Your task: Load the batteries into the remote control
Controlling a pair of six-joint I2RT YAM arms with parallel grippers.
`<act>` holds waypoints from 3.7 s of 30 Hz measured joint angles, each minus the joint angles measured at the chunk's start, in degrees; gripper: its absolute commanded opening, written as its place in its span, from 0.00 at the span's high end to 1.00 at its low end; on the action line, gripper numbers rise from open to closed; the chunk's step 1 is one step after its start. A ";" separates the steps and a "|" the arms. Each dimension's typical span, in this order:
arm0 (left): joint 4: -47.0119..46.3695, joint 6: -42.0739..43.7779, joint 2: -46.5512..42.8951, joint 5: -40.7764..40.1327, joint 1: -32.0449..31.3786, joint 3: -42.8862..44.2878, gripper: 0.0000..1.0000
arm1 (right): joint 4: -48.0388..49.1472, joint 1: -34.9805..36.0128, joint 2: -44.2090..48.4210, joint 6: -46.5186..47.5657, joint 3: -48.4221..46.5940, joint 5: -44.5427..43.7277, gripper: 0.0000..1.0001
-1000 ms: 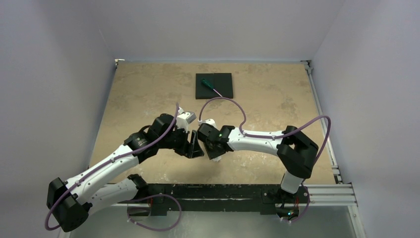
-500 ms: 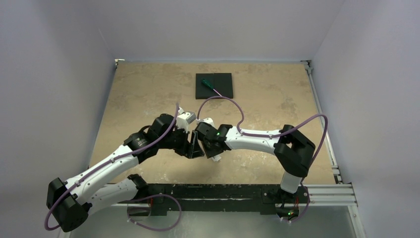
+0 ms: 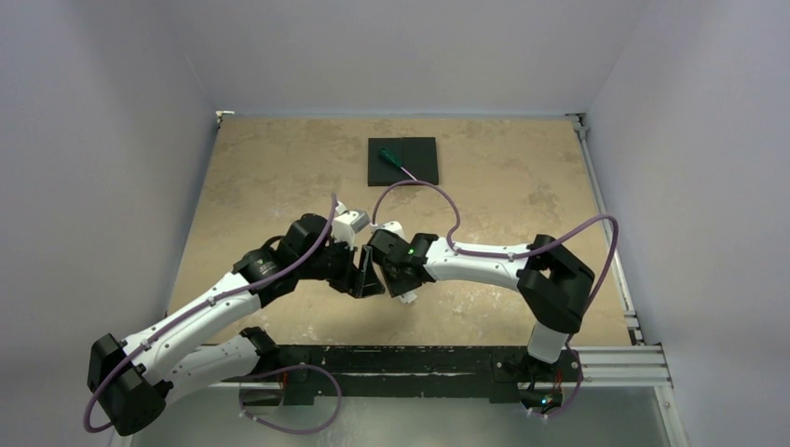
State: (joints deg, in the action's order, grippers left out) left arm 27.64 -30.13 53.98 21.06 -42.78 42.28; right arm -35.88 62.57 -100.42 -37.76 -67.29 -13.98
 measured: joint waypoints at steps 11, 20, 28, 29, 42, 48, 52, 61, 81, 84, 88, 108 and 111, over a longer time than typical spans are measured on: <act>-1.77 0.81 0.00 1.29 -0.44 0.00 0.36 | -1.05 0.13 2.58 -1.16 1.44 -0.35 0.64; -1.64 0.79 0.09 0.98 -0.42 0.00 0.35 | -1.25 0.20 3.43 -1.33 2.75 -2.01 0.61; -1.22 0.79 0.28 0.39 -0.39 0.00 0.36 | -0.92 0.42 3.85 -1.38 3.89 -2.05 0.56; -1.20 0.79 0.28 0.37 -0.39 0.00 0.36 | -0.92 0.42 3.85 -1.38 3.89 -2.03 0.55; -1.20 0.79 0.28 0.33 -0.39 0.00 0.35 | -0.50 0.39 3.85 -1.36 3.89 -1.55 0.51; -1.18 0.79 0.28 0.33 -0.39 0.00 0.35 | -0.33 0.39 3.82 -1.33 3.89 -1.29 0.50; -1.01 0.79 0.28 0.33 -0.39 0.00 0.35 | 0.09 0.37 3.63 -1.33 3.89 -0.63 0.50; -0.57 0.79 0.35 0.31 -0.37 0.00 0.35 | 0.72 0.39 2.93 -1.31 3.87 0.17 0.51; -0.57 0.79 0.35 0.31 -0.37 0.00 0.35 | 0.70 0.39 2.86 -0.68 3.76 0.63 0.55; -0.57 0.79 0.35 0.33 -0.37 0.00 0.35 | 0.68 0.39 2.86 -0.63 3.72 1.14 0.56; -0.57 0.79 0.33 0.35 -0.37 0.00 0.35 | 0.68 0.39 2.86 -0.63 3.65 1.60 0.56; -0.57 0.79 0.33 0.35 -0.37 0.00 0.35 | -0.98 0.42 2.99 -0.85 3.23 -0.20 0.50; -0.57 0.81 0.33 0.37 -0.37 0.00 0.35 | -1.60 0.42 3.78 -0.90 3.23 -0.66 0.49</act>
State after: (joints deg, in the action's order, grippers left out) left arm 27.07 -29.32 54.30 21.43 -43.16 42.28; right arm -37.47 62.98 -96.64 -38.65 -64.05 -14.63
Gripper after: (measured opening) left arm 0.646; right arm 0.498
